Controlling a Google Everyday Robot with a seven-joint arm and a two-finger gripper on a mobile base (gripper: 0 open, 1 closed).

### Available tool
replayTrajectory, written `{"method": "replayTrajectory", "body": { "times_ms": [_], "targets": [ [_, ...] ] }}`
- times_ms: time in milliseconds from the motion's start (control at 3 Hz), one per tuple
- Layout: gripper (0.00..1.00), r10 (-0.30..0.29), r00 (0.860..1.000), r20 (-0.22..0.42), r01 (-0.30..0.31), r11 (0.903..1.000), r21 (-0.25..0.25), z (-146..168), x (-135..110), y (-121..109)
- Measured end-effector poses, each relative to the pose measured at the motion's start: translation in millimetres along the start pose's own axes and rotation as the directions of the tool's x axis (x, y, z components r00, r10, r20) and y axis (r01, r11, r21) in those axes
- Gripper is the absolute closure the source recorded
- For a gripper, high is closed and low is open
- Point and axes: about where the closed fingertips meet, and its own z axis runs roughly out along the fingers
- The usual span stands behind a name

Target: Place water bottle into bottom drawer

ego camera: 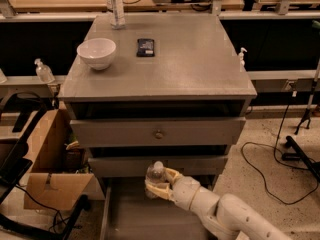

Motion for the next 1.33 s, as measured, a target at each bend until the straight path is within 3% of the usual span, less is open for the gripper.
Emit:
{"method": "replayTrajectory", "body": {
  "times_ms": [333, 667, 1000, 1333],
  "targets": [
    [1.0, 0.021, 1.0, 0.022, -0.019, 0.9979, -0.061, 30.5, 72.1, 11.2],
    [1.0, 0.003, 0.998, -0.057, -0.013, 0.9841, -0.177, 66.9, 150.2, 31.5],
    [1.0, 0.003, 0.998, -0.057, -0.013, 0.9841, -0.177, 66.9, 150.2, 31.5],
    [1.0, 0.024, 0.997, -0.071, -0.038, 0.9772, -0.209, 105.1, 189.5, 29.1]
  ]
}}
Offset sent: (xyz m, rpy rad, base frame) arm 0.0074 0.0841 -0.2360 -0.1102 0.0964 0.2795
